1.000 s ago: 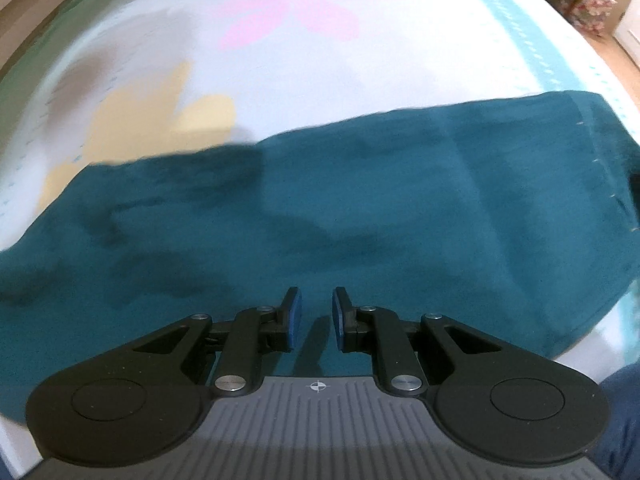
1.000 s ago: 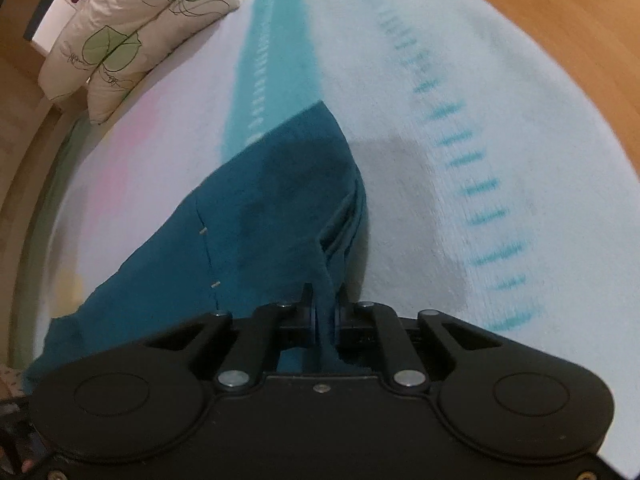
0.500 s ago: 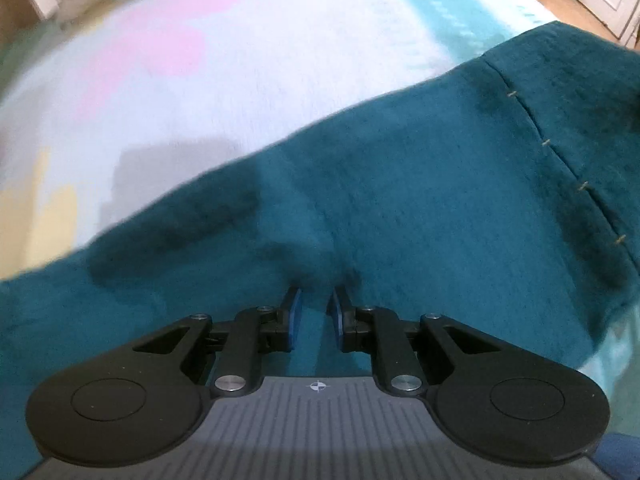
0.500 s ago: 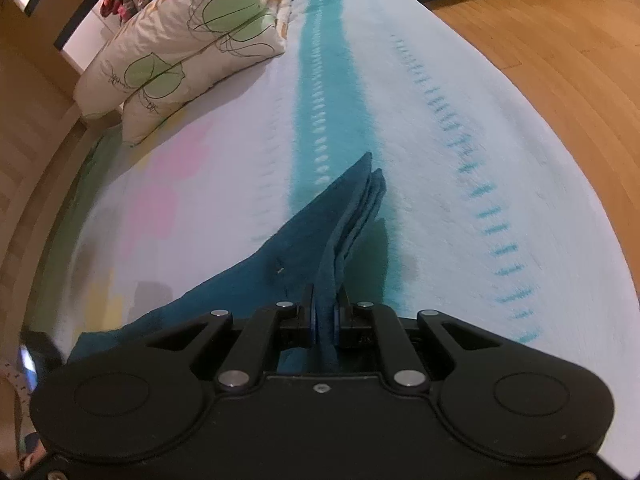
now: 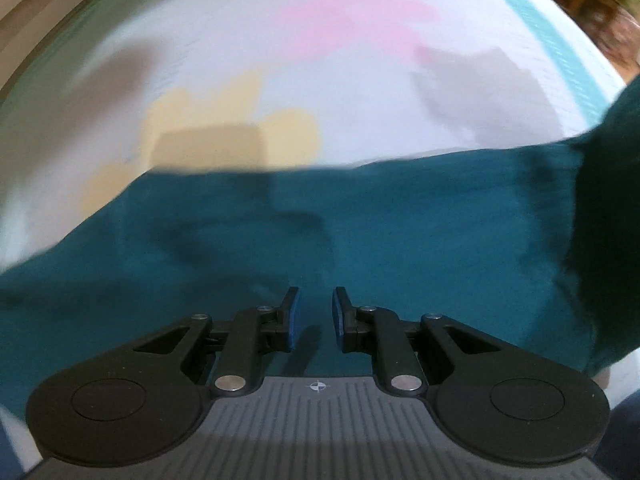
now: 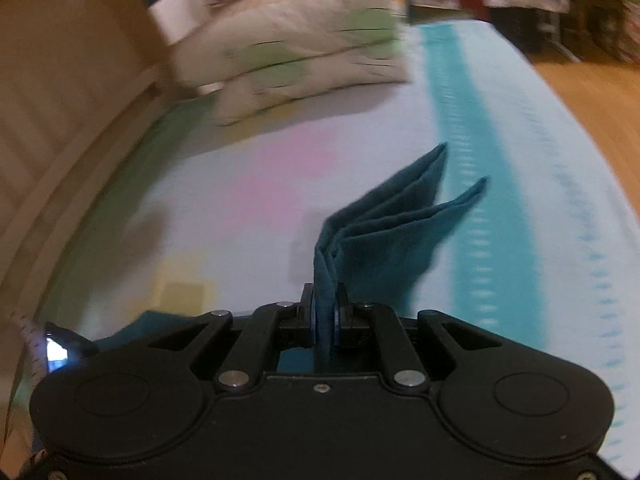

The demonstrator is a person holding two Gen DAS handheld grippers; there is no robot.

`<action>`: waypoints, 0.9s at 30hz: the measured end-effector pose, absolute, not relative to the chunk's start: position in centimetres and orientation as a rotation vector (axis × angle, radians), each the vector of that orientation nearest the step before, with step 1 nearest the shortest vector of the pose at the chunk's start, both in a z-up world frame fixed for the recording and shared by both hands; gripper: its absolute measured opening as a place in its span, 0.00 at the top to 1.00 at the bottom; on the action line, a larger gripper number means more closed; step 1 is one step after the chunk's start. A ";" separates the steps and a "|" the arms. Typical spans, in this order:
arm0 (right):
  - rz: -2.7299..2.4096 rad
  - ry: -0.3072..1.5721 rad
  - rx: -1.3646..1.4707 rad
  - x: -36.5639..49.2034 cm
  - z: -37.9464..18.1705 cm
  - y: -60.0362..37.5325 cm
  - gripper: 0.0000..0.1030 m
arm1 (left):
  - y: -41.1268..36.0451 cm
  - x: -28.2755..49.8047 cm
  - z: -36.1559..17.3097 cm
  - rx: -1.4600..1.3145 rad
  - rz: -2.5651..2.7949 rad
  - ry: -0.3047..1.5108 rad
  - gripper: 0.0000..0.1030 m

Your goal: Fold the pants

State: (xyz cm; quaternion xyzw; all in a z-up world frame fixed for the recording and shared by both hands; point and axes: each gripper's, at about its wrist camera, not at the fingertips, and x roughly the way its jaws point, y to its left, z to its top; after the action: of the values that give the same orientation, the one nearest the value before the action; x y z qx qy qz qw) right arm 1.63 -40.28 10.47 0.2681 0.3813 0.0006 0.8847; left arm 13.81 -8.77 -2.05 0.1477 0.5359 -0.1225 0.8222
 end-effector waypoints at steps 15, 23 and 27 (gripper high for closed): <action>0.294 1.023 0.430 8.6 -1.5 -13.6 0.73 | 8.0 12.9 -2.0 0.148 -0.044 1.184 0.84; 0.276 0.947 0.500 5.7 0.2 -18.9 0.53 | 8.0 12.0 0.4 0.130 -0.074 1.121 0.84; 0.084 0.997 0.512 5.1 -1.1 -23.6 0.54 | 5.1 11.4 0.3 0.145 -0.164 1.123 0.84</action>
State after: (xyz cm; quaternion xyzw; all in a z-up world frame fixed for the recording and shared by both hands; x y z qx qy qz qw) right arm 5.11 -23.63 -1.07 0.2428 0.4725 0.0397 0.8463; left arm 11.40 5.14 0.30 0.0688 0.5315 -0.0775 0.8407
